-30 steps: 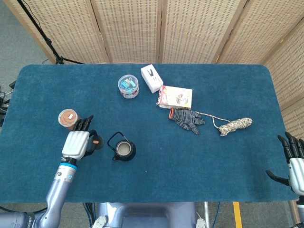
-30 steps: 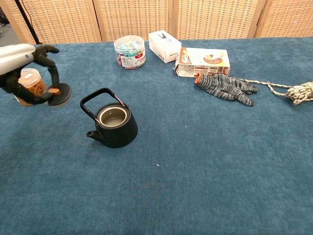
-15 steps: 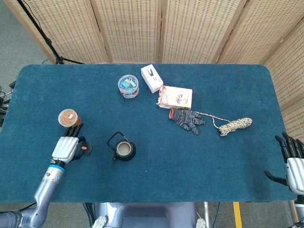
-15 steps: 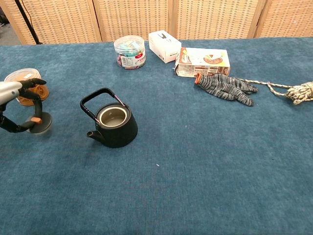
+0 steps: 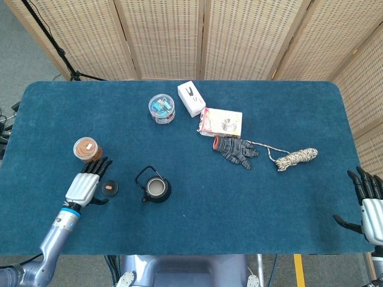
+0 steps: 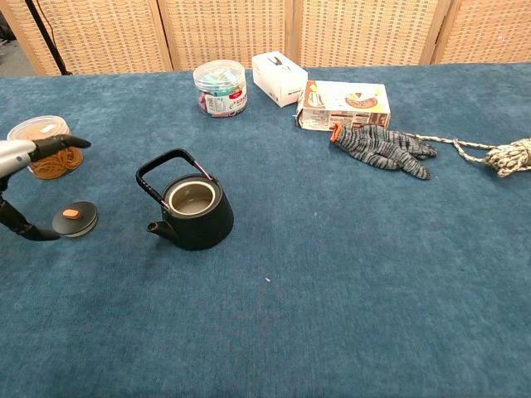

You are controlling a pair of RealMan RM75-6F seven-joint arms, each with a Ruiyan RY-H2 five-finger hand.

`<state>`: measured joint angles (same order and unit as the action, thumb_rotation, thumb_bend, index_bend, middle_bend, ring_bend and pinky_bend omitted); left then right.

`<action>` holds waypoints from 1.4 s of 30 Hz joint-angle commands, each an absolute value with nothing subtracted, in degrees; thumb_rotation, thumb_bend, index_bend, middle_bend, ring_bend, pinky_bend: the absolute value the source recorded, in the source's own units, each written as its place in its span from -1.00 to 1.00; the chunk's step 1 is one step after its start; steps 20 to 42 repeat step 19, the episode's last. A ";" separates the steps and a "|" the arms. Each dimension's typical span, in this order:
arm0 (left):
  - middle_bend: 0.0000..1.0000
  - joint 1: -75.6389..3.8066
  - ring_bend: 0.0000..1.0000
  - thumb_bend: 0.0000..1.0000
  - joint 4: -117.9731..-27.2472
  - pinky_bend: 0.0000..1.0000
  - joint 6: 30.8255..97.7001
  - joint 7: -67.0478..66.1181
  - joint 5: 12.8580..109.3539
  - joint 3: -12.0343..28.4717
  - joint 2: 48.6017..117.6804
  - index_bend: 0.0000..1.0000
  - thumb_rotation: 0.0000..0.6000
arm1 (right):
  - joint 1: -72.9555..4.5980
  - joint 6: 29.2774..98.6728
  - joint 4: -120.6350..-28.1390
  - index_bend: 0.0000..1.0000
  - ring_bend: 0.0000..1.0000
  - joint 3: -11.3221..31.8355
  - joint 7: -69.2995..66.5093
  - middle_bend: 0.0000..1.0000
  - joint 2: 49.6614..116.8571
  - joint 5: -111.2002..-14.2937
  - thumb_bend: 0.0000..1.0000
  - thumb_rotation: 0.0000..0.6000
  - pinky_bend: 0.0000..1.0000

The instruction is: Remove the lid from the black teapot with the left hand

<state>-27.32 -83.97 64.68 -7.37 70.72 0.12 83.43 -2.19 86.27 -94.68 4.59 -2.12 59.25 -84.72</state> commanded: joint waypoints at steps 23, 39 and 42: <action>-1.00 -13.68 -1.00 -1.00 -93.18 -1.00 86.23 -1.35 83.00 -1.81 68.68 -1.00 1.00 | -1.42 88.70 -95.27 -1.00 -1.00 4.47 1.05 -1.00 60.01 -85.97 -1.00 1.00 -1.00; -1.00 -13.68 -1.00 -1.00 -93.18 -1.00 86.23 -1.35 83.00 -1.81 68.68 -1.00 1.00 | -1.42 88.70 -95.27 -1.00 -1.00 4.47 1.05 -1.00 60.01 -85.97 -1.00 1.00 -1.00; -1.00 -13.68 -1.00 -1.00 -93.18 -1.00 86.23 -1.35 83.00 -1.81 68.68 -1.00 1.00 | -1.42 88.70 -95.27 -1.00 -1.00 4.47 1.05 -1.00 60.01 -85.97 -1.00 1.00 -1.00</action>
